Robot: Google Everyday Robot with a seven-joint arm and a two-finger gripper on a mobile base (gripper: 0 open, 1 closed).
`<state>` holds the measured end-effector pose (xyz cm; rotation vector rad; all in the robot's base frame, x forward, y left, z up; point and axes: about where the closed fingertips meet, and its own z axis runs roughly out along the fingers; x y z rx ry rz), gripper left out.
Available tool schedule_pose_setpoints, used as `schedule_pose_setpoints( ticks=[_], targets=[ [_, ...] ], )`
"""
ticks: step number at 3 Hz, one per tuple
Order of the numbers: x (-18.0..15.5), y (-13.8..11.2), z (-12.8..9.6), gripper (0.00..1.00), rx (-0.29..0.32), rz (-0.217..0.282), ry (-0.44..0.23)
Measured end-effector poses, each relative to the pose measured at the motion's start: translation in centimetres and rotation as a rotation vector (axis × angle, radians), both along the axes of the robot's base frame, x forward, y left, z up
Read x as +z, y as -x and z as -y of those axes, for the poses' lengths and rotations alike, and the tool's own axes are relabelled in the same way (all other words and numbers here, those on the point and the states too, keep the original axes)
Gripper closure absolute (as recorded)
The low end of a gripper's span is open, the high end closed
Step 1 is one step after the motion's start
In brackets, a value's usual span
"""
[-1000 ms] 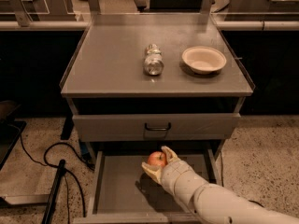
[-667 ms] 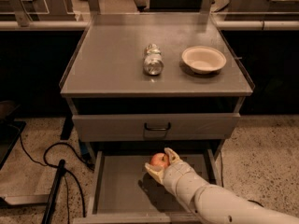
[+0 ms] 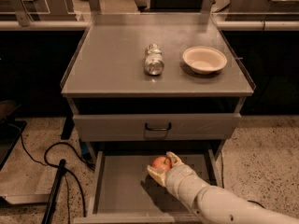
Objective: Place apple into middle drawer
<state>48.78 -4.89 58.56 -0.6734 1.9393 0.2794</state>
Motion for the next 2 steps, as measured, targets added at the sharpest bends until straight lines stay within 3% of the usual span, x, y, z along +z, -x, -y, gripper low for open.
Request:
schedule_pose_setpoints(
  ticks=[1,2],
  targets=[
    [-2.0,-0.1,-0.1,1.00,-0.011,-0.015,-0.037],
    [-7.2,-1.3,-0.9,1.00,-0.025,-0.034,-0.133]
  ],
)
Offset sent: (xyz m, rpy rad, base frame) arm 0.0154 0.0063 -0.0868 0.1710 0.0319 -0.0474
